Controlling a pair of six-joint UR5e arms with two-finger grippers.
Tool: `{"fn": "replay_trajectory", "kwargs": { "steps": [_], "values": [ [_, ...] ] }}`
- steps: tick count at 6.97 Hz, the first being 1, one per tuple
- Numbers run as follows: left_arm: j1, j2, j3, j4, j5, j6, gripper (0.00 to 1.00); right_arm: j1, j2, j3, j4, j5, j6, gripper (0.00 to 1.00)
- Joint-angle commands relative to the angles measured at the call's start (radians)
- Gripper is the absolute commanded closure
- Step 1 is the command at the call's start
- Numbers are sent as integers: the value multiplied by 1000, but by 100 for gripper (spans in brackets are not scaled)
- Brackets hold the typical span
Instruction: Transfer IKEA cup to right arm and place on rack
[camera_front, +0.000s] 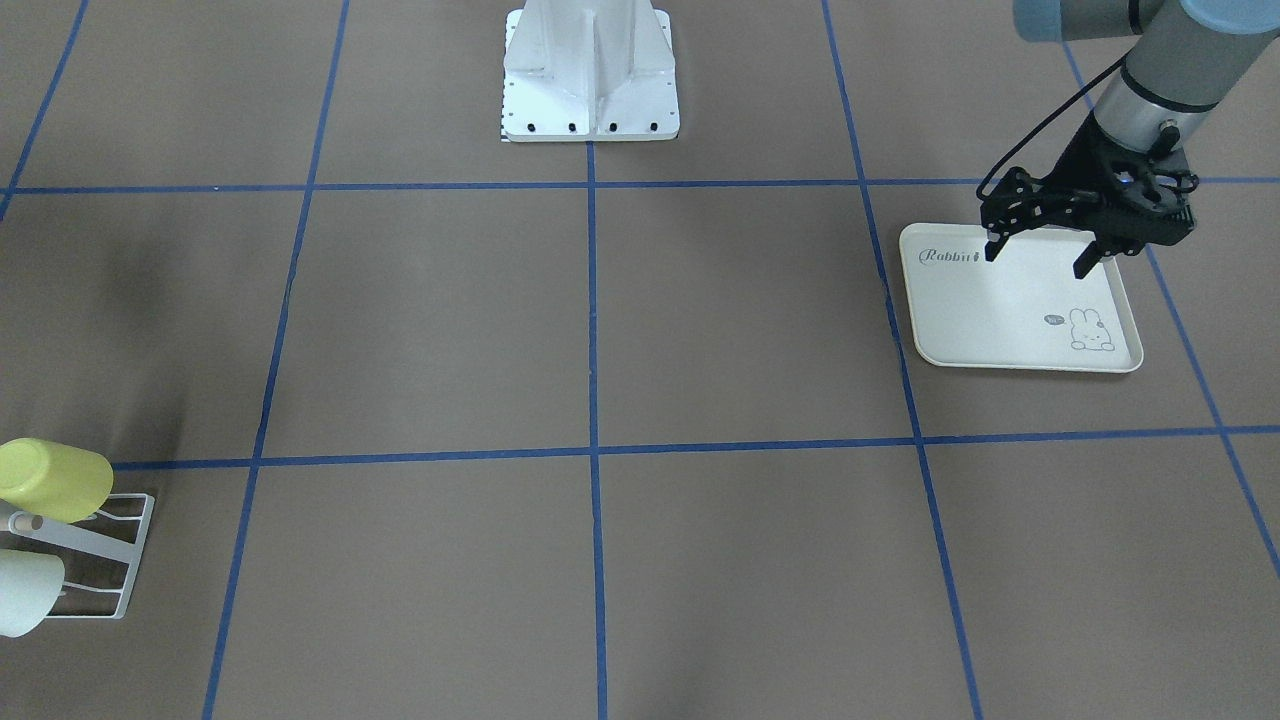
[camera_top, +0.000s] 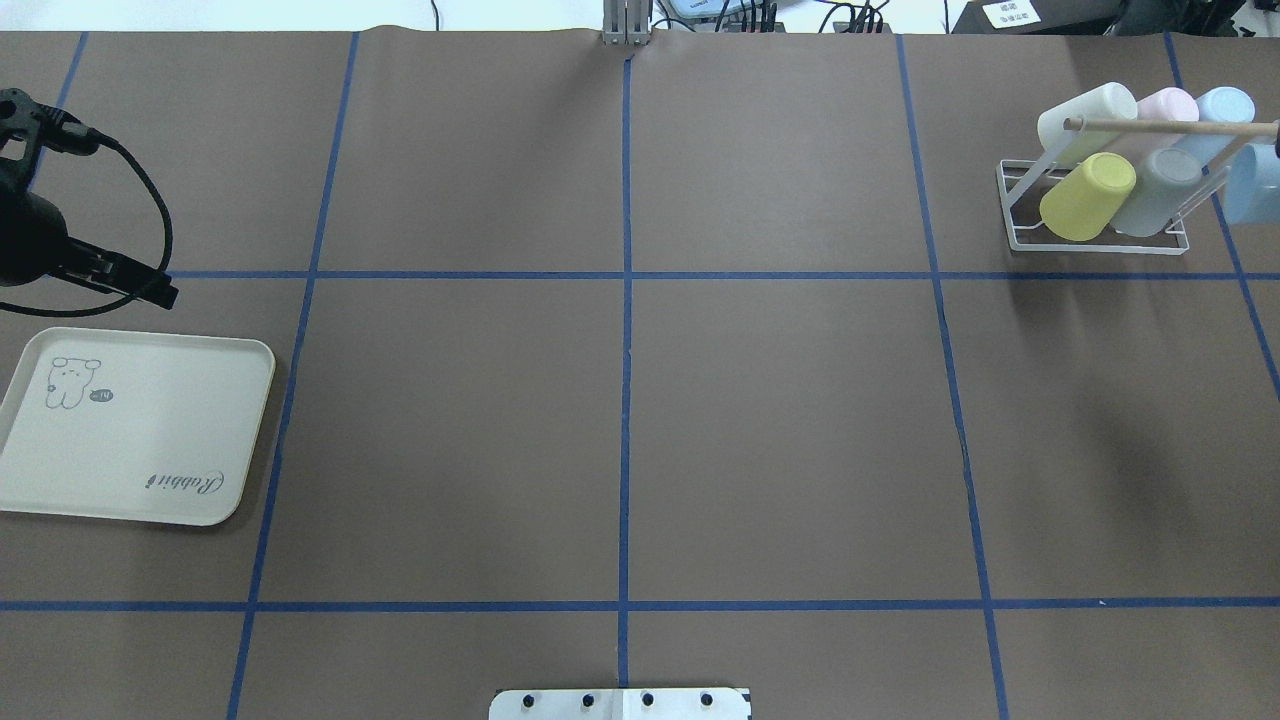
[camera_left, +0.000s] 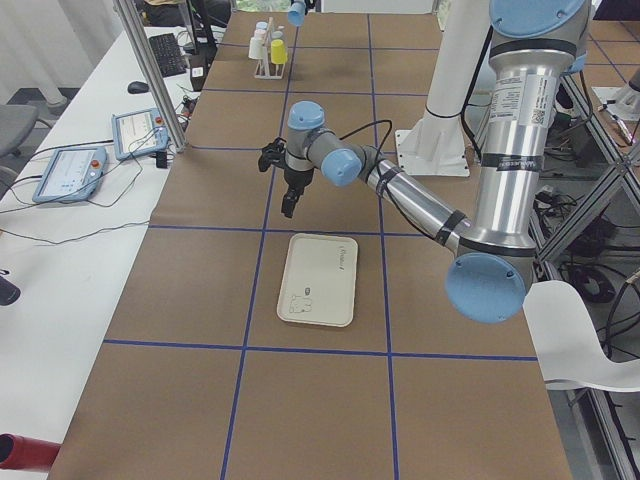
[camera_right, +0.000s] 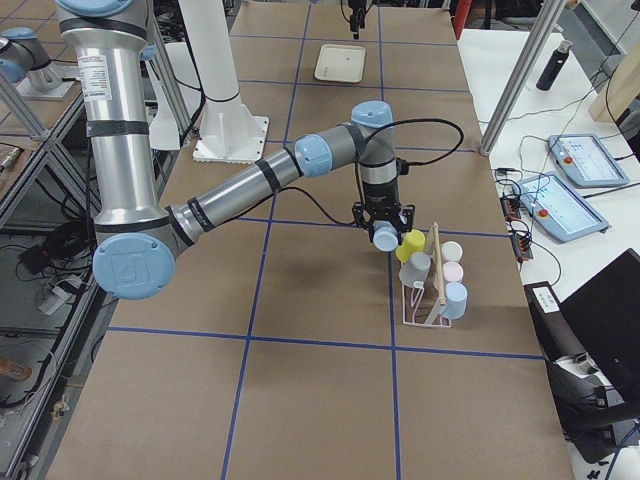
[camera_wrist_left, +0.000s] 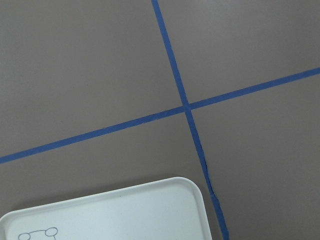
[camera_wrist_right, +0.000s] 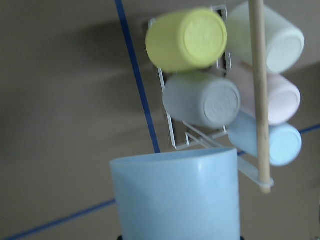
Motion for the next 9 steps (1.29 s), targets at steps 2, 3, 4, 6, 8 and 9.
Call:
{"fn": "replay_trajectory", "kwargs": {
  "steps": [2,3,4,6,8,9],
  "values": [
    [0,0,-1,-1,-1,2,0,-27,12,-44,-82,-284,-201,100],
    [0,0,-1,-1,-1,-2,0,-93,21,-79,-76,-368,-201,100],
    [0,0,-1,-3,-1,-6,0,-103,56,-125,-76,-408,-204,94],
    [0,0,-3,-3,-2,-8,0,-132,104,-187,-71,-481,-331,86],
    [0,0,-3,-4,-2,-9,0,-134,147,-228,-69,-487,-336,80],
    [0,0,-3,-4,-2,-9,0,-134,176,-266,-68,-488,-336,77]
  ]
}}
